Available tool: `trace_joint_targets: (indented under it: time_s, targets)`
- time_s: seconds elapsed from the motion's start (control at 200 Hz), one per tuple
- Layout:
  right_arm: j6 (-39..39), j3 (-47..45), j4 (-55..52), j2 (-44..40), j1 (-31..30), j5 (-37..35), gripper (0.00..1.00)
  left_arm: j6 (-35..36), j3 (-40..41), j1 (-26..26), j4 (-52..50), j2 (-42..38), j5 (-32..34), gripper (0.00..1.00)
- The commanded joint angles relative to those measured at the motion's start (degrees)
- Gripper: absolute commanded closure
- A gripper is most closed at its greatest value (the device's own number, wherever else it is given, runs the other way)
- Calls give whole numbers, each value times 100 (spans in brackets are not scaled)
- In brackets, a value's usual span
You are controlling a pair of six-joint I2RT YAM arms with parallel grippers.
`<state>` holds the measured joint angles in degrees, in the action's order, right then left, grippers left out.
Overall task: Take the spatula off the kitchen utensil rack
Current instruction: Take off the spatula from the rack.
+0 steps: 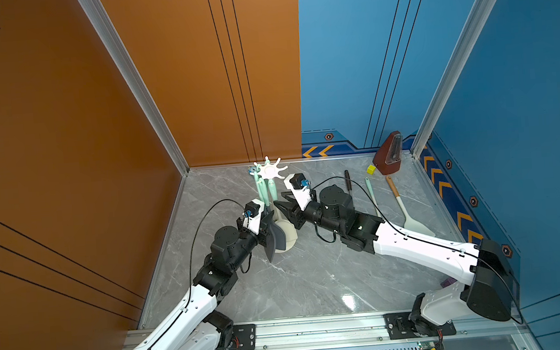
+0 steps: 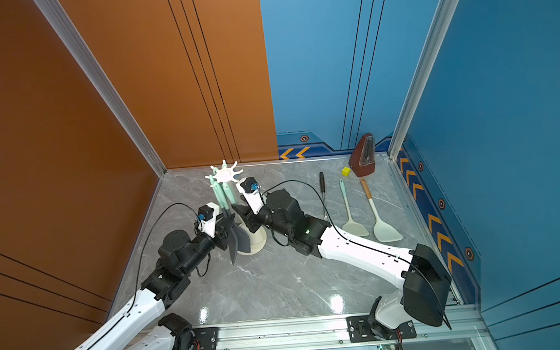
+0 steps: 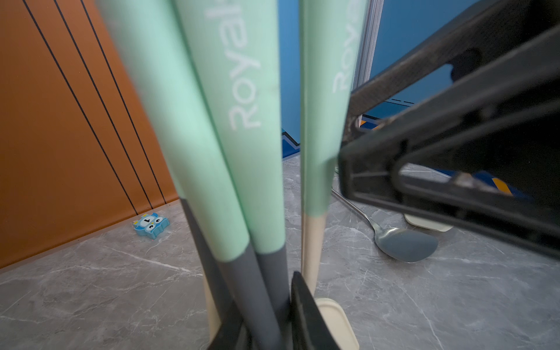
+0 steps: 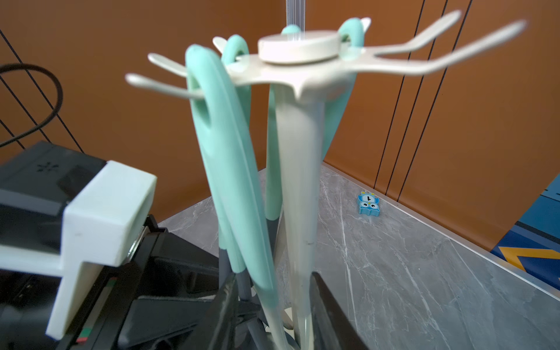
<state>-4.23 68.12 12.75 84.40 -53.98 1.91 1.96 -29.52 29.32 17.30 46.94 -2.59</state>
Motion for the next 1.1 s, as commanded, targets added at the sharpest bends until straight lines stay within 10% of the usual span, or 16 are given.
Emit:
trace_joint_targets:
  time_s: [0.0, 0.45, 0.816, 1.096]
  targets:
    - [111, 188, 133, 110, -51, 120, 61, 78, 141, 46, -387, -21, 39, 76]
    - [342, 270, 95, 243, -198, -97, 66, 60, 187, 48, -390, -55, 57, 77]
    - [623, 331, -75, 235, -360, -357, 96, 53, 200, 56, -386, -44, 59, 77]
    - [837, 292, -292, 80, -386, -415, 100, 60, 244, 51, -391, -114, 109, 76]
